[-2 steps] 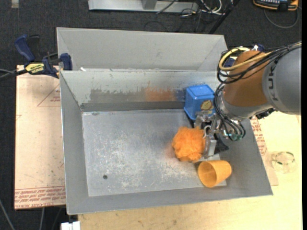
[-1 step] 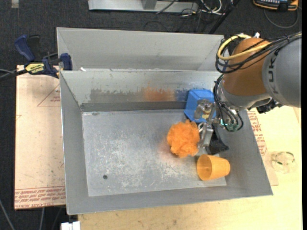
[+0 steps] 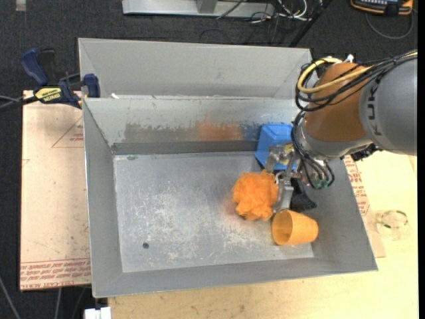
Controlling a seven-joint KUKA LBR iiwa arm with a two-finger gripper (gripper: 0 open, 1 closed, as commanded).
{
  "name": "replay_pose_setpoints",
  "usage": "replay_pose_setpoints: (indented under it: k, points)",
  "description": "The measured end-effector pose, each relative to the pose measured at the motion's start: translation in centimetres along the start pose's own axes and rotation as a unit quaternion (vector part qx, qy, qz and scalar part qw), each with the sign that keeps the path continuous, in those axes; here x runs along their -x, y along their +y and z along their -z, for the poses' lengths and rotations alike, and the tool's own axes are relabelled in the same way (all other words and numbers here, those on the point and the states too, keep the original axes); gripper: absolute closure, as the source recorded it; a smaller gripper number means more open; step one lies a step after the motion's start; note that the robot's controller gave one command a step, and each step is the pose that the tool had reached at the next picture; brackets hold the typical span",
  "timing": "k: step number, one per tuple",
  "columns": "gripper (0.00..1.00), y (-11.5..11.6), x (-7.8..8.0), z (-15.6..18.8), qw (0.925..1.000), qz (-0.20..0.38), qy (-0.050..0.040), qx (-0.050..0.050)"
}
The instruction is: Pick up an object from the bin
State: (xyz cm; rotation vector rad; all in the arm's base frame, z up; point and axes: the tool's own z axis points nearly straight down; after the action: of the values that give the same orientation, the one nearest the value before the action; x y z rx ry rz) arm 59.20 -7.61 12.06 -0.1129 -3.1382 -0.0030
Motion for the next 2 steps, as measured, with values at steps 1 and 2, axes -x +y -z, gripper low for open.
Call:
replay_pose_setpoints:
  k: [1, 2]
  points:
    - [0.00, 2.17, 1.91, -3.61, 0.9941, 0.109, 0.0003, 0.000]
    - [0.00, 2.97, 2.44, -4.30, 0.9935, 0.114, -0.0007, 0.001]
